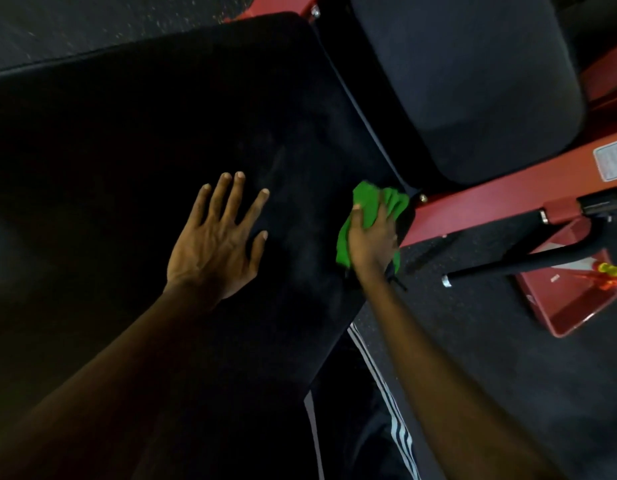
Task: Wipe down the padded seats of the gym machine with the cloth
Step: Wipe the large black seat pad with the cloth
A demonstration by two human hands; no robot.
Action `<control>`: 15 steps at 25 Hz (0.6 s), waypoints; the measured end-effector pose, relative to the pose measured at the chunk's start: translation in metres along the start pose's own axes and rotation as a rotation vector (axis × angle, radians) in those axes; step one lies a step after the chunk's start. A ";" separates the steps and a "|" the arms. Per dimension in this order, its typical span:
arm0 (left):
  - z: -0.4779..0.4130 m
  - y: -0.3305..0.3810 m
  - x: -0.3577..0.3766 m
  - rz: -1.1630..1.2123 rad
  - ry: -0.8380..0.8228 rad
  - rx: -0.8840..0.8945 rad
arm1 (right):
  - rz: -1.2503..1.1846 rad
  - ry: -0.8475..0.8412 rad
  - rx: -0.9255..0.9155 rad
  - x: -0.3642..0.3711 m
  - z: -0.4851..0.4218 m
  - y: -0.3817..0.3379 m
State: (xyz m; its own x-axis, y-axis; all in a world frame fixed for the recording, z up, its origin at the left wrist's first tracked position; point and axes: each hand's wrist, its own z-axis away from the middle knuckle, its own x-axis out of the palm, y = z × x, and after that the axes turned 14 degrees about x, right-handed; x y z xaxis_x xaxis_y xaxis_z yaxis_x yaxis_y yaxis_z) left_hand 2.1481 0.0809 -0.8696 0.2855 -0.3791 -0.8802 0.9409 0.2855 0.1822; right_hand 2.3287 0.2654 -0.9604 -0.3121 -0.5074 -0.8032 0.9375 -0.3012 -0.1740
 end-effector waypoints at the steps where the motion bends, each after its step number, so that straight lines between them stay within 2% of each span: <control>1: 0.000 0.000 0.000 -0.005 0.000 -0.002 | 0.011 -0.026 -0.070 -0.002 0.025 0.016; 4: 0.000 0.001 0.000 -0.010 0.015 -0.002 | -0.003 -0.008 -0.068 -0.004 0.017 0.019; 8: -0.002 0.002 0.000 -0.022 0.007 -0.008 | 0.029 0.097 0.228 0.001 -0.056 -0.026; 10: -0.002 0.001 0.001 -0.029 -0.008 -0.009 | 0.056 0.076 0.273 0.001 -0.077 -0.046; 12: -0.002 0.000 0.001 -0.022 -0.009 -0.005 | 0.134 0.070 0.140 0.009 -0.073 -0.065; 15: -0.001 0.001 0.000 -0.015 0.009 -0.007 | 0.154 -0.042 -0.412 0.028 -0.027 -0.092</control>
State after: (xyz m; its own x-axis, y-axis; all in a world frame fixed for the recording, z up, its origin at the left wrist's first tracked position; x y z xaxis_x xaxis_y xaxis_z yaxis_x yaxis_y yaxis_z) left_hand 2.1489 0.0821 -0.8703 0.2694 -0.3752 -0.8869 0.9437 0.2864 0.1655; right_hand 2.2383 0.3009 -0.9824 -0.1624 -0.5562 -0.8150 0.9539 0.1228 -0.2739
